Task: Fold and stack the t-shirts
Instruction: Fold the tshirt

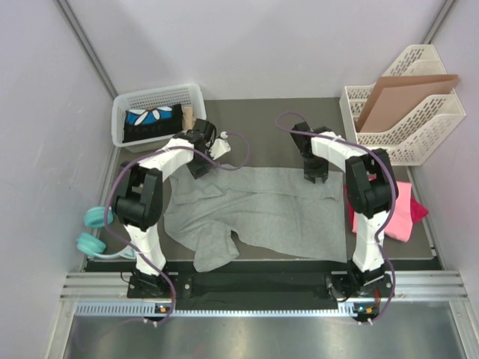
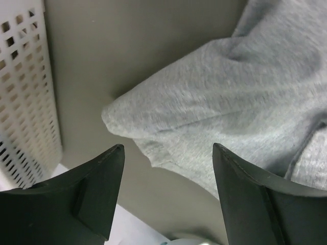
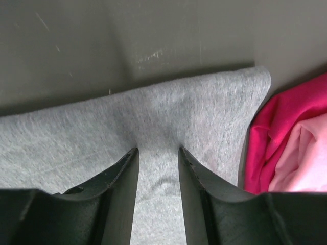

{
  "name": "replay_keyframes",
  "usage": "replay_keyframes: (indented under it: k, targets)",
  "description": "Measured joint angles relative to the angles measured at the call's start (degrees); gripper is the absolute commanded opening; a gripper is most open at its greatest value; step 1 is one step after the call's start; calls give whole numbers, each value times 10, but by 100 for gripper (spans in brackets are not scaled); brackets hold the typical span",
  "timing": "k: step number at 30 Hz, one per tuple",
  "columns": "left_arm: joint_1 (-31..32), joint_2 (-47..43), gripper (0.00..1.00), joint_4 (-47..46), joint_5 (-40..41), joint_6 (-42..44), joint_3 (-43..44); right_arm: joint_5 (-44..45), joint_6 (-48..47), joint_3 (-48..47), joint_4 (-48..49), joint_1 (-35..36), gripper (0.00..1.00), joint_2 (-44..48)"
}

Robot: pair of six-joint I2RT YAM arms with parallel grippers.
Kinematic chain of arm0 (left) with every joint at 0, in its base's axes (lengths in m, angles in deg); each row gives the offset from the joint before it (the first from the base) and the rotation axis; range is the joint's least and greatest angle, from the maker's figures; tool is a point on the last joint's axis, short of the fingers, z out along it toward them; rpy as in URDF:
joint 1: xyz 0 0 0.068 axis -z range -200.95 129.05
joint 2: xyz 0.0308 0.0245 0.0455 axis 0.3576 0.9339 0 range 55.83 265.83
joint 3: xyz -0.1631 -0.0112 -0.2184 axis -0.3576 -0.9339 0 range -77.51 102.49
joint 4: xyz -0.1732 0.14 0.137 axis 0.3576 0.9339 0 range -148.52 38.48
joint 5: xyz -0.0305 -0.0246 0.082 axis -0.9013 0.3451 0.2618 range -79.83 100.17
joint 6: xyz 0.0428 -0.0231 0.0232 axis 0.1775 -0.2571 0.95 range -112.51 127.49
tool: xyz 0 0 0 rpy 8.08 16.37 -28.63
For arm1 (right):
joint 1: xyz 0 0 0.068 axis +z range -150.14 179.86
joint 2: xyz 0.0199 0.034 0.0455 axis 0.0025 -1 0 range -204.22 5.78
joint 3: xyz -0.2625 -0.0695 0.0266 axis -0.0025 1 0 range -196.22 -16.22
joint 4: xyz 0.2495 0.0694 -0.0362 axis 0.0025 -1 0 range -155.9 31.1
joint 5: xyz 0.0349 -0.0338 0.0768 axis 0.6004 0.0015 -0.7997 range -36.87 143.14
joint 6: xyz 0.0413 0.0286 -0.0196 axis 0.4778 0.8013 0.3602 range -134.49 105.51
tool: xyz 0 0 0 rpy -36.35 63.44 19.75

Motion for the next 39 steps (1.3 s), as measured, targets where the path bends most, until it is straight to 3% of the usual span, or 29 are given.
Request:
replay_keyframes:
  k: [5,10,19,28,39]
  targets:
    - [-21,47,72,8,-13,-18,60,-6,-2,0,17,-12,34,-6]
    - [-33,70,69,7,-18,-27,67,-13,-10,-3,20,-14,30,-10]
    - [-43,50,65,-59,-11,-21,-8,-31,-21,-20,13,-18,20,-23]
    - [-62,36,58,-173,43,-13,-57,-55,-21,-19,18,-26,20,-23]
    - [-101,92,57,-157,40,-24,56,-64,-32,-116,-65,-32,18,-87]
